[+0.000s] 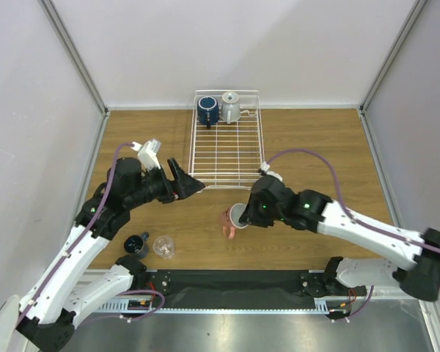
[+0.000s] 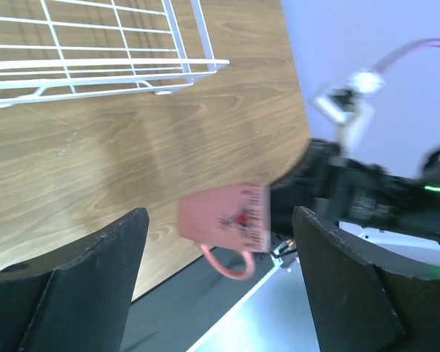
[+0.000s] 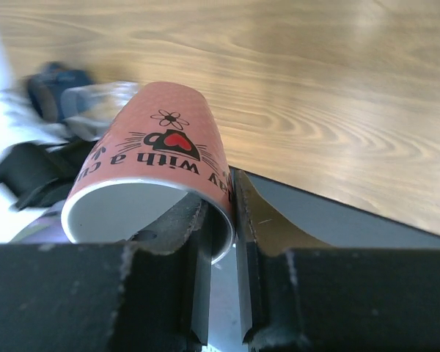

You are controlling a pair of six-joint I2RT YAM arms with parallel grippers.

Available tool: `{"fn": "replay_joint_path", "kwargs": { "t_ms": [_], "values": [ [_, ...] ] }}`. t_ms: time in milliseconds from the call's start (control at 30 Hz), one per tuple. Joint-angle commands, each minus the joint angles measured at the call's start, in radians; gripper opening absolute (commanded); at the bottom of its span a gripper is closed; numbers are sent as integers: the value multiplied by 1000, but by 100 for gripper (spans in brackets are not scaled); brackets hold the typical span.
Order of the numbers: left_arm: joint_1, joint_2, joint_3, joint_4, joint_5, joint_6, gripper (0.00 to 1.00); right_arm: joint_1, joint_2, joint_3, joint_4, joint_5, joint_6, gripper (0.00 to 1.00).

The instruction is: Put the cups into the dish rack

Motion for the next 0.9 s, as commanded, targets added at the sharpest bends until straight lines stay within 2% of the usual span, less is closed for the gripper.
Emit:
{"fn": "replay_joint_path", "kwargs": {
  "t_ms": [0,100,133,200,267,300,367,500,667,867],
  "values": [
    [6,10,-16,119,78,-39,87,-27,-141,-43,140,-9,-43,0],
    [4,8,-62,243,136,-76,90,-82,-259,-61,170,-29,-79,0],
    [4,10,-77,275,148,-90,91,-140,-283,-61,183,-52,-87,0],
    [3,10,-140,405,199,-150,93,-221,-335,-57,226,-174,-113,0],
    [-5,-4,-201,482,236,-215,92,-346,-347,-49,265,-309,-127,0],
    [-20,-12,-218,560,237,-234,92,-381,-347,-32,275,-349,-132,0],
    [-34,-19,-252,616,239,-294,92,-463,-341,-14,296,-438,-147,0],
    [-66,20,-296,748,262,-386,91,-552,-317,6,351,-536,-139,0],
    [-117,77,-324,927,228,-489,90,-583,-271,6,463,-622,-98,0],
    [-160,206,-324,1099,229,-607,89,-582,-269,-29,587,-648,-76,0]
  ]
}}
